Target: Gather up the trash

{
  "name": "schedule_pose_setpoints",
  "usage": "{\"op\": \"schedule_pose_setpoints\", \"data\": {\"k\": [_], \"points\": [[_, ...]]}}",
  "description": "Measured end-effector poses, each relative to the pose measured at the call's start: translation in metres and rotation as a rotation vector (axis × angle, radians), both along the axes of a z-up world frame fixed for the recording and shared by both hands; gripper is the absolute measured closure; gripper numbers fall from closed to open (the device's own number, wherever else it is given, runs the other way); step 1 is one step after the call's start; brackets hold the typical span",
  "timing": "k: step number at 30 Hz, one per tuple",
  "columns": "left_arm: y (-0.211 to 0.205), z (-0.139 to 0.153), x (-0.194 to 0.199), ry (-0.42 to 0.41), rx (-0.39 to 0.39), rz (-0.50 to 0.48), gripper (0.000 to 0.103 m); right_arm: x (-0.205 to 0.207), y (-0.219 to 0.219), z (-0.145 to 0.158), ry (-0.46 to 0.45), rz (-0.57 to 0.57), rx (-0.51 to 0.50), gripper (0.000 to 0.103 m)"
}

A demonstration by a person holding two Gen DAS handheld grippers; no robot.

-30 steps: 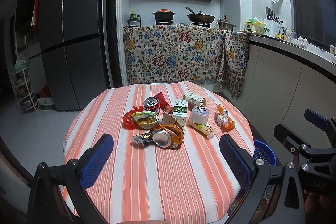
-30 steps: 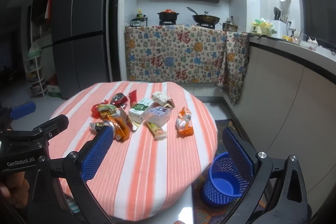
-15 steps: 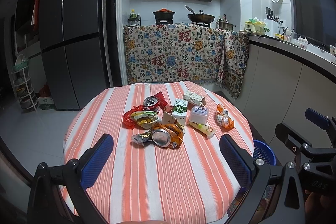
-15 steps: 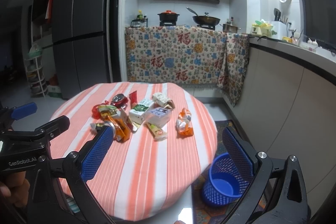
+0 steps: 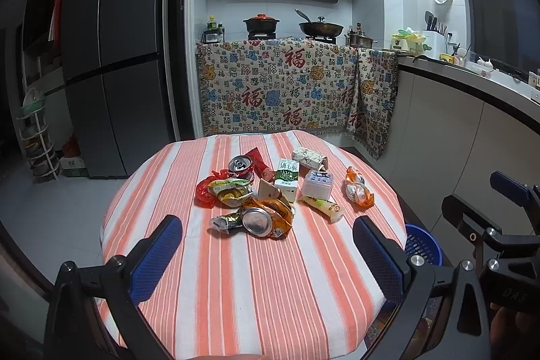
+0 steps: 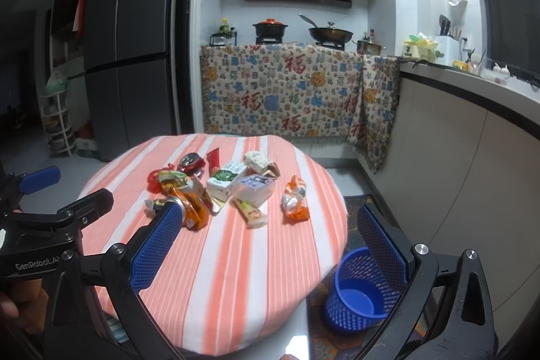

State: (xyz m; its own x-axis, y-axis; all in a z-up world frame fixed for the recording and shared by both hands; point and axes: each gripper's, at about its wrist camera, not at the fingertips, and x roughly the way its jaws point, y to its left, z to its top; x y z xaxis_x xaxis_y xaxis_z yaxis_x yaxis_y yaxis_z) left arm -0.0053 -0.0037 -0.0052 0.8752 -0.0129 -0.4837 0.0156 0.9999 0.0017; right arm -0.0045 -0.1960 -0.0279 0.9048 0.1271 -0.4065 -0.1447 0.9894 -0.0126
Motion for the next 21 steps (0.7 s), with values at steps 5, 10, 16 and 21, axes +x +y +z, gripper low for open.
{"op": "schedule_pose_setpoints", "data": {"k": [5,10,16,21], "points": [[0.0004,0.0004,0.0005,0.001,0.000,0.000,0.000,-0.0002,-0.0005,0.0003,-0.001,-0.001,-0.001,0.000],[0.0002,0.0008,0.0000,0.000,-0.001,0.000,0.000,-0.0015,-0.0023,0.0016,-0.003,-0.003,-0.001,0.000],[0.0006,0.0015,0.0007,0.002,-0.001,0.000,0.000,-0.0030,-0.0050,0.0050,-0.009,-0.007,-0.004,0.000],[0.0007,0.0018,0.0009,0.002,-0.001,0.000,0.000,-0.0034,-0.0061,0.0063,-0.010,-0.007,-0.005,0.000]]}}
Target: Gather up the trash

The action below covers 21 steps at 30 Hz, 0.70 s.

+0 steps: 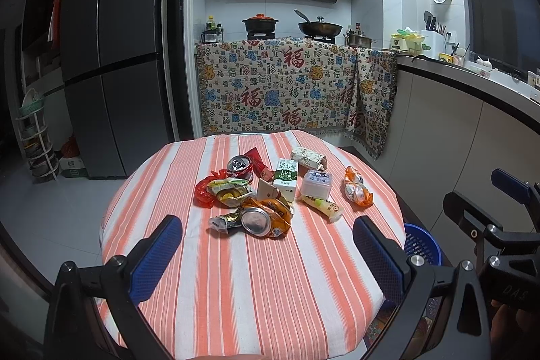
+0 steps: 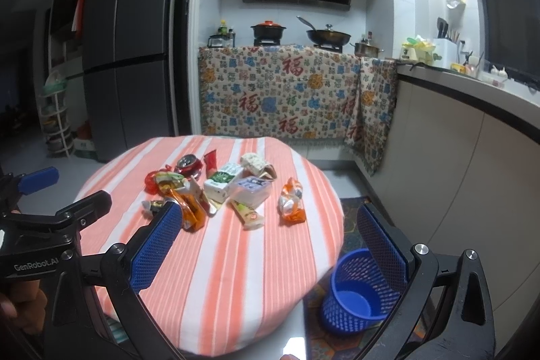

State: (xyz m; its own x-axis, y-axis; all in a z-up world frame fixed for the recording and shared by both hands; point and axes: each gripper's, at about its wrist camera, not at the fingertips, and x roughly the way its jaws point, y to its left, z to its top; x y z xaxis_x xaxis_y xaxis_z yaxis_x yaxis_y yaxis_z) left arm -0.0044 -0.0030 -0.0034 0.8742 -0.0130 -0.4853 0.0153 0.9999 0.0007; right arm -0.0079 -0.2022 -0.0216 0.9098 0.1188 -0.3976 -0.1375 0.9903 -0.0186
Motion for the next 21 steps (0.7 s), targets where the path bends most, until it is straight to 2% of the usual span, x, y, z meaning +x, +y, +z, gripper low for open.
{"op": "schedule_pose_setpoints", "data": {"k": [21], "points": [[0.0002,0.0007,0.0000,0.001,-0.001,-0.001,0.000,0.0001,0.0000,-0.0012,0.001,0.000,-0.003,0.000]]}}
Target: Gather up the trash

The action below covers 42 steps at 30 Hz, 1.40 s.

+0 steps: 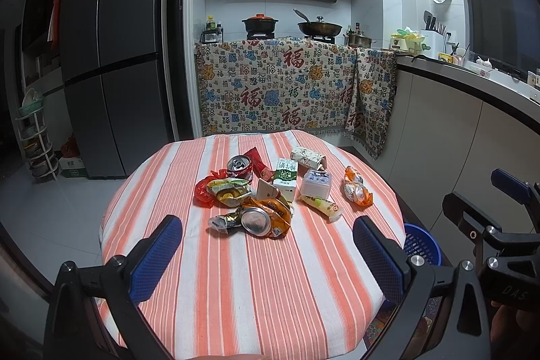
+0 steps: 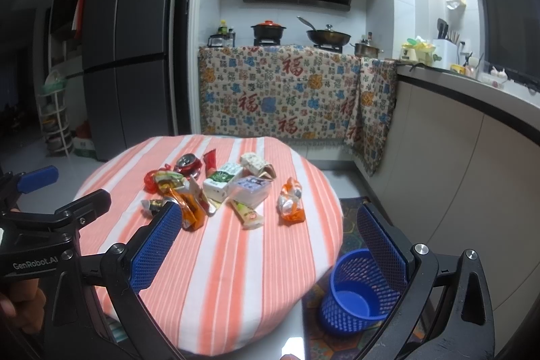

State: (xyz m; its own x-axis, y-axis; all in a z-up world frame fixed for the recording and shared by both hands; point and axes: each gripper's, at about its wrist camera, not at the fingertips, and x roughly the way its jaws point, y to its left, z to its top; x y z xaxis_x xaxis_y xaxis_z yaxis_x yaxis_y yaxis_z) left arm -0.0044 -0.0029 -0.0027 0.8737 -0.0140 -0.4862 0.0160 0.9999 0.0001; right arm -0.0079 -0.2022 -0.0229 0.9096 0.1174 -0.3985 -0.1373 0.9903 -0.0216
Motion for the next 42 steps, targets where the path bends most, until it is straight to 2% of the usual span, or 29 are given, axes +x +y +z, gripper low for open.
{"op": "schedule_pose_setpoints", "data": {"k": [30,36,42], "points": [[0.000,-0.002,-0.002,0.009,-0.006,0.000,0.000,0.000,-0.003,-0.002,0.010,0.002,-0.005,0.000],[0.007,-0.010,0.001,0.035,-0.003,0.015,0.000,0.005,-0.001,-0.006,0.021,0.005,-0.010,0.000],[0.037,-0.038,0.020,0.119,-0.035,0.039,0.000,0.022,0.005,-0.022,0.060,0.010,-0.009,0.000]]}}
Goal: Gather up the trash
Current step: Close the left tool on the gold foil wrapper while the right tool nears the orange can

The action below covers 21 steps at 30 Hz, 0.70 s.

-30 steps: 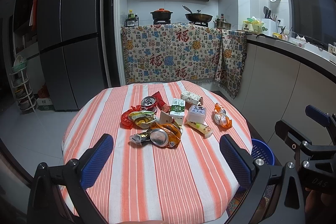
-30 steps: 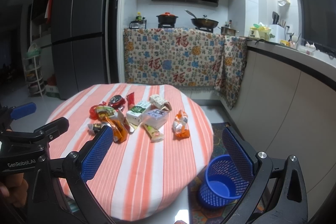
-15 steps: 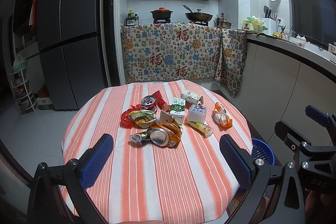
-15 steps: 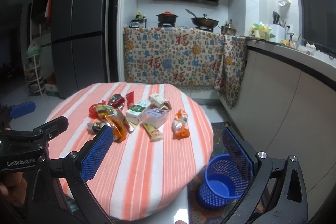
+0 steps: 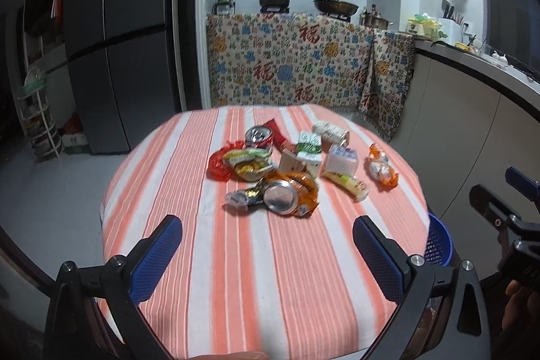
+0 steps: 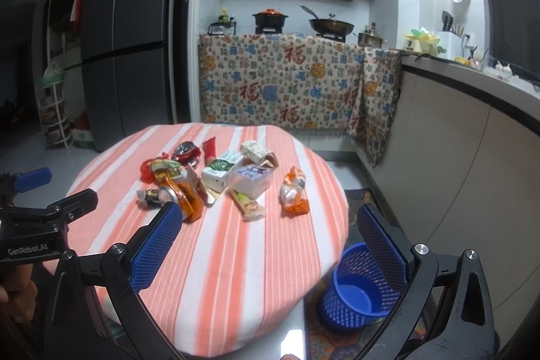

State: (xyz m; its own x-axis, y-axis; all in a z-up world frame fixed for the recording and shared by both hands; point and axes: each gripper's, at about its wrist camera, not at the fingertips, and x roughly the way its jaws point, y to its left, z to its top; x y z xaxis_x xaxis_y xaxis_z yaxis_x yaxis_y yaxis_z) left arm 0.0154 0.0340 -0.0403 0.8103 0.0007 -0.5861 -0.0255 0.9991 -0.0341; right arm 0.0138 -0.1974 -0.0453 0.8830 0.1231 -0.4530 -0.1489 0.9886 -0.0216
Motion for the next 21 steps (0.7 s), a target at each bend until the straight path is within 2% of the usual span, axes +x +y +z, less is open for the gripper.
{"op": "schedule_pose_setpoints", "data": {"k": [5,12,18,21], "points": [[0.026,-0.034,0.024,0.094,-0.031,0.010,0.000,0.023,0.007,-0.032,0.071,0.026,-0.004,0.000],[0.037,-0.081,0.066,0.193,0.029,-0.021,0.000,0.050,0.013,-0.085,0.195,0.062,-0.015,0.000],[0.043,-0.110,0.113,0.277,0.113,-0.045,0.000,0.068,0.021,-0.117,0.289,0.103,-0.019,0.000],[0.045,-0.120,0.129,0.309,0.127,-0.060,0.000,0.080,0.026,-0.128,0.334,0.125,-0.012,0.000]]}}
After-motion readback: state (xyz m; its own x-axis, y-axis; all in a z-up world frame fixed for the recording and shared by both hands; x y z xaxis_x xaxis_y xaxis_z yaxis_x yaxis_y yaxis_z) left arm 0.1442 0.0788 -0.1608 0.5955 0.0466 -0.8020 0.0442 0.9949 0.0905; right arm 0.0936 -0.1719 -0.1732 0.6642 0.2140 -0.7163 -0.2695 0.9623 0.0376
